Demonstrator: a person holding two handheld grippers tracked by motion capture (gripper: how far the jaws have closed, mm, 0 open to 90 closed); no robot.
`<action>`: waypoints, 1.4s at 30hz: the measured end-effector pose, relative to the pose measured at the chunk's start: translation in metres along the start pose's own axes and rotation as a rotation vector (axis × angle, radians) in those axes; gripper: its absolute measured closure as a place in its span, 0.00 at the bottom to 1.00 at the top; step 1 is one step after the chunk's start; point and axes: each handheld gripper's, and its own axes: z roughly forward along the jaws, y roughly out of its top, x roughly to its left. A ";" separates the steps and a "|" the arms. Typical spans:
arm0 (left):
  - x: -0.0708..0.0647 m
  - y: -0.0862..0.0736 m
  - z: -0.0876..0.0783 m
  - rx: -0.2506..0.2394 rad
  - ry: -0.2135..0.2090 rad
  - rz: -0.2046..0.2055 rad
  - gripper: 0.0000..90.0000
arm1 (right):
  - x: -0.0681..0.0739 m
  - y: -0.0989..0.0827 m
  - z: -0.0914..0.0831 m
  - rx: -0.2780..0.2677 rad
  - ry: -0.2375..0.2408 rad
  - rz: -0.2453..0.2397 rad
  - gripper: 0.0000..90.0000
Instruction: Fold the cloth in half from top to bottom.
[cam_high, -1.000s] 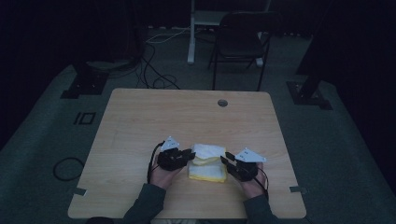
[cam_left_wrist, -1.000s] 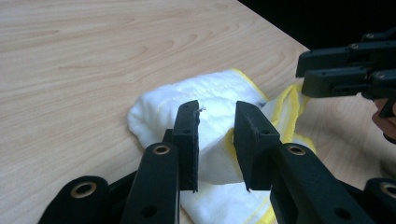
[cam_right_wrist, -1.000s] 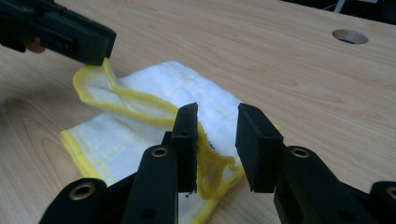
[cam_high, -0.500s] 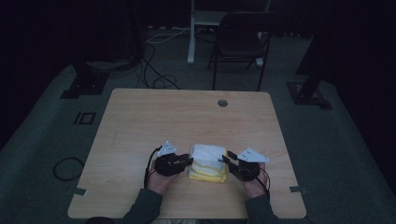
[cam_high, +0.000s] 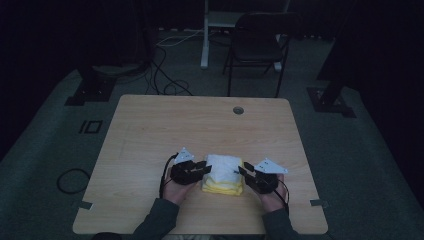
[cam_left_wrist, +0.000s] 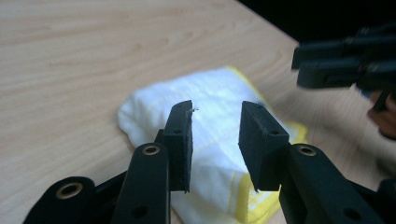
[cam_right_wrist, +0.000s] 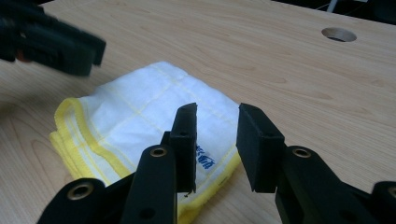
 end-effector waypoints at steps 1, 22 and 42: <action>-0.001 -0.003 0.002 0.018 0.007 0.012 0.73 | 0.000 0.000 0.000 -0.001 -0.001 0.001 0.76; 0.015 -0.041 -0.021 0.068 0.087 0.014 0.70 | -0.018 -0.013 0.009 0.042 -0.034 0.040 0.76; 0.069 -0.032 -0.047 0.035 0.273 -0.076 0.69 | -0.039 -0.023 0.022 0.138 -0.118 0.054 0.75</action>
